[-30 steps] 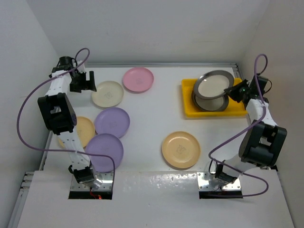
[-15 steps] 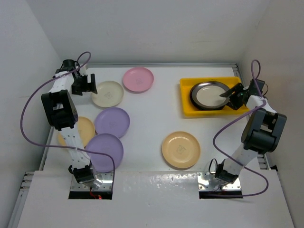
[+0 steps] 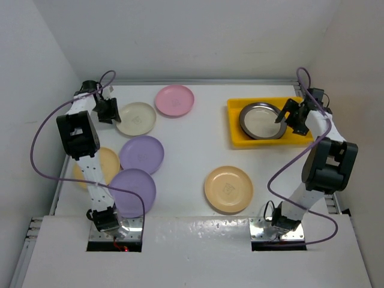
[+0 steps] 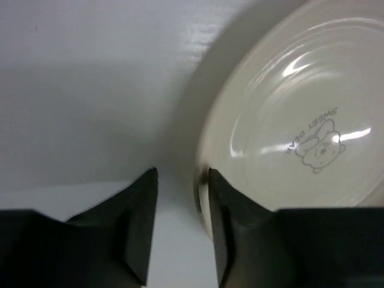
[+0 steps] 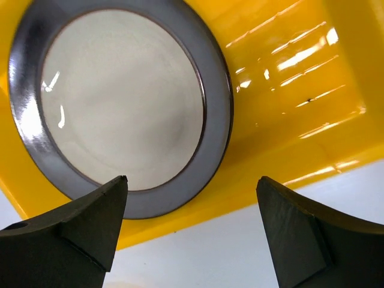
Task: Place the plates into the plastic bin on the countertop
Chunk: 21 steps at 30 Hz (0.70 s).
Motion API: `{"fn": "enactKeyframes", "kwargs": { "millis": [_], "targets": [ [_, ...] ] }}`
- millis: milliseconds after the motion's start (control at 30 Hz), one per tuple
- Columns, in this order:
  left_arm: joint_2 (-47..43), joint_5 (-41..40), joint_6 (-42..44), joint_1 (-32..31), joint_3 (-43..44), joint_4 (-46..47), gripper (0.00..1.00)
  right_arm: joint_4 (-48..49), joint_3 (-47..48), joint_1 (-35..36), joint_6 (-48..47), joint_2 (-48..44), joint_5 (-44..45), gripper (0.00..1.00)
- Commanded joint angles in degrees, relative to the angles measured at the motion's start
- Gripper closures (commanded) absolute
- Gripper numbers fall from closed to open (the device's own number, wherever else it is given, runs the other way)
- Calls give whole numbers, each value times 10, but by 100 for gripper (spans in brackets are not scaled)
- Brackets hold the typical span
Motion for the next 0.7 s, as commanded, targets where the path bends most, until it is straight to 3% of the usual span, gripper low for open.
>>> {"fn": "enactKeyframes", "kwargs": {
  "millis": [0, 100, 133, 333, 467, 533, 667],
  "targets": [
    [45, 39, -7, -1, -1, -14, 62, 12, 10, 17, -22, -74, 74, 13],
    [50, 39, -13, -1, 11, -14, 94, 30, -4, 39, -23, -115, 101, 13],
    [50, 33, -13, -1, 19, -19, 100, 32, -5, 47, -21, -132, 107, 13],
    [-53, 24, -8, 4, 56, -25, 100, 35, 10, 145, -35, -159, 56, 26],
    [-160, 13, 25, -14, 76, -11, 100, 44, 46, 257, -7, -143, 28, 50],
    [-197, 13, 25, -29, 88, -5, 100, 86, 56, 317, 13, -126, 24, 49],
    [-260, 27, 25, -66, 87, 1, 100, 143, 100, 397, 37, -73, 5, 32]
  ]
}}
